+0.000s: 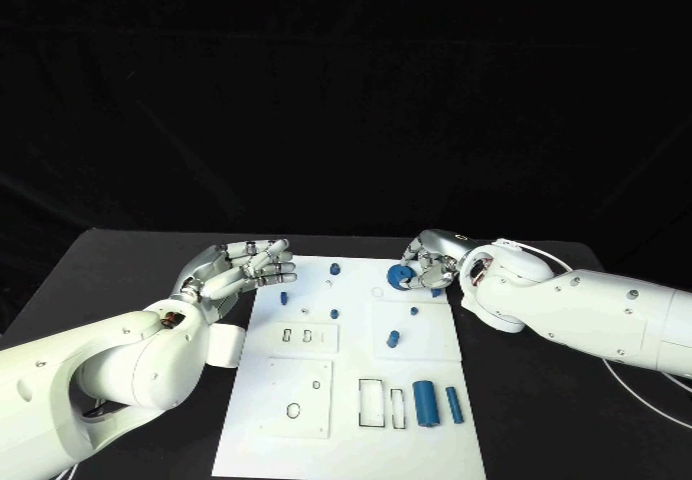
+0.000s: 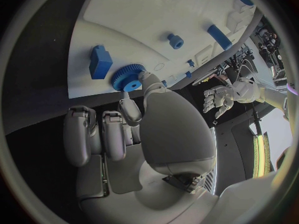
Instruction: Assemble the parts on the task board
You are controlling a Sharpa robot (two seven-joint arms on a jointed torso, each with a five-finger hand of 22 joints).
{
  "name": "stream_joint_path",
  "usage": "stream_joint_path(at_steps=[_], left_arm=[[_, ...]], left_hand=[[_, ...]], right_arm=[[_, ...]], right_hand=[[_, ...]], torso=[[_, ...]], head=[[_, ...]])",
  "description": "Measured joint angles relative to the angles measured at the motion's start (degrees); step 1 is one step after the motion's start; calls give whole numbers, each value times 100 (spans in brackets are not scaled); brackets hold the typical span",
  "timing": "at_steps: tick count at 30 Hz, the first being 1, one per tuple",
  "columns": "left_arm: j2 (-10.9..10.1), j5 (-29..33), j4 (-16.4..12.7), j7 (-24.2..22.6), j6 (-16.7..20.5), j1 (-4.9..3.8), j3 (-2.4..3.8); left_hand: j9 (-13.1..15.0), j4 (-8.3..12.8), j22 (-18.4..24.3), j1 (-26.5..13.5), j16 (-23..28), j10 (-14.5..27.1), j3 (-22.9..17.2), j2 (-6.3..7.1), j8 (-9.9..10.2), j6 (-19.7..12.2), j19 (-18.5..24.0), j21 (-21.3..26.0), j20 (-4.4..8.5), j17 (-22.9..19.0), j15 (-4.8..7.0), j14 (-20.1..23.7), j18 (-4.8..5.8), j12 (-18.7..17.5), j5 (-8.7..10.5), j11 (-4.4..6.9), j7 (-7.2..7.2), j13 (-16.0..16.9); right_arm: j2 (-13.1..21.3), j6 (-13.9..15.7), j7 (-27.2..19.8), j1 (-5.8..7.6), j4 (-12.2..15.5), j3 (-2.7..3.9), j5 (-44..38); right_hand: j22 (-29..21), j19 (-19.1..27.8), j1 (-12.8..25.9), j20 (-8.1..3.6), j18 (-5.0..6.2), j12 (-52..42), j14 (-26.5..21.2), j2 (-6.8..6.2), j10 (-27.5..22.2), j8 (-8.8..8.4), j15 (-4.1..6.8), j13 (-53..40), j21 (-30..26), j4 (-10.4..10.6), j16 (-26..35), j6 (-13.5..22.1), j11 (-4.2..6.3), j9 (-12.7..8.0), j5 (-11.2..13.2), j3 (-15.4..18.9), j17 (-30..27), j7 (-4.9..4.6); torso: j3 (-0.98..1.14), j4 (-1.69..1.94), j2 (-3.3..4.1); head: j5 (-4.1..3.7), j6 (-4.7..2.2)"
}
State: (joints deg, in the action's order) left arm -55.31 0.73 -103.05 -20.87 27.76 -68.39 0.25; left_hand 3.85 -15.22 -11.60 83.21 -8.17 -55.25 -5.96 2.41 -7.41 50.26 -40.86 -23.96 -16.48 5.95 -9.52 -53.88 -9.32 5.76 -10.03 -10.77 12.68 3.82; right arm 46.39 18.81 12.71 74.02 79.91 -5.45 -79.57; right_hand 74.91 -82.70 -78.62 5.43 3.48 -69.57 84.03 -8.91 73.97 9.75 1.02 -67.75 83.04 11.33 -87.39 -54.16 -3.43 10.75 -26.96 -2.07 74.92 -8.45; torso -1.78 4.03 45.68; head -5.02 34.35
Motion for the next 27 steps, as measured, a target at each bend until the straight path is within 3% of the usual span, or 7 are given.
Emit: stream_joint_path(at_steps=[5,10,13,14,20,27], left_arm=[[0,0,4,3,-3,0,0],[0,0,5,6,-5,0,0],[0,0,6,8,-8,0,0],[0,0,6,9,-9,0,0],[-1,0,10,19,-22,0,0],[-2,0,15,31,-38,0,0]], left_hand=[[0,0,0,0,0,0,0,0,0,0,0,0,0,0,0,0,0,0,0,0,0,0],[0,0,0,0,0,0,0,0,0,0,0,0,0,0,0,0,0,0,0,0,0,0],[0,0,0,0,0,0,0,0,0,0,0,0,0,0,0,0,0,0,0,0,0,0],[0,0,0,0,0,0,0,0,0,0,0,0,0,0,0,0,0,0,0,0,0,0],[0,0,0,0,0,0,0,0,0,0,0,0,0,0,0,0,0,0,0,0,0,0],[0,0,0,0,0,0,0,0,0,0,0,0,0,0,0,0,0,0,0,0,0,0]], right_arm=[[-1,-5,-1,1,-4,2,-2],[-8,-6,-1,3,-9,4,-14],[-17,-3,1,4,-10,6,-44],[-19,0,4,4,-8,6,-56],[-19,61,39,-2,35,6,-221],[-1,322,88,-24,178,-3,-495]], right_hand=[[0,0,-61,0,0,-72,0,61,38,62,0,-67,0,16,0,0,3,17,0,-17,0,0],[-1,-12,-131,12,0,-227,0,113,139,155,0,-210,0,30,-23,-94,36,46,1,-34,-1,67],[4,-55,-161,-14,-11,-391,0,130,273,246,0,-374,36,7,-51,-208,56,83,316,-57,-1,82],[4,-85,-174,-22,-73,-458,0,143,314,268,0,-441,63,7,-51,-224,59,91,457,-57,-1,98],[4,-114,-309,-32,-89,-720,0,206,481,361,0,-706,147,-81,-96,-328,113,126,885,-149,-1,142],[3,-114,-370,-32,-90,-890,1,217,615,413,44,-722,206,-63,-118,-403,144,135,881,-272,-1,175]], torso=[[-1,1,2],[1,0,3],[2,-1,3],[2,-1,3],[2,2,3],[2,3,1]], head=[[-7,8],[-7,10],[-7,11],[-7,11],[-14,12],[-11,2]])
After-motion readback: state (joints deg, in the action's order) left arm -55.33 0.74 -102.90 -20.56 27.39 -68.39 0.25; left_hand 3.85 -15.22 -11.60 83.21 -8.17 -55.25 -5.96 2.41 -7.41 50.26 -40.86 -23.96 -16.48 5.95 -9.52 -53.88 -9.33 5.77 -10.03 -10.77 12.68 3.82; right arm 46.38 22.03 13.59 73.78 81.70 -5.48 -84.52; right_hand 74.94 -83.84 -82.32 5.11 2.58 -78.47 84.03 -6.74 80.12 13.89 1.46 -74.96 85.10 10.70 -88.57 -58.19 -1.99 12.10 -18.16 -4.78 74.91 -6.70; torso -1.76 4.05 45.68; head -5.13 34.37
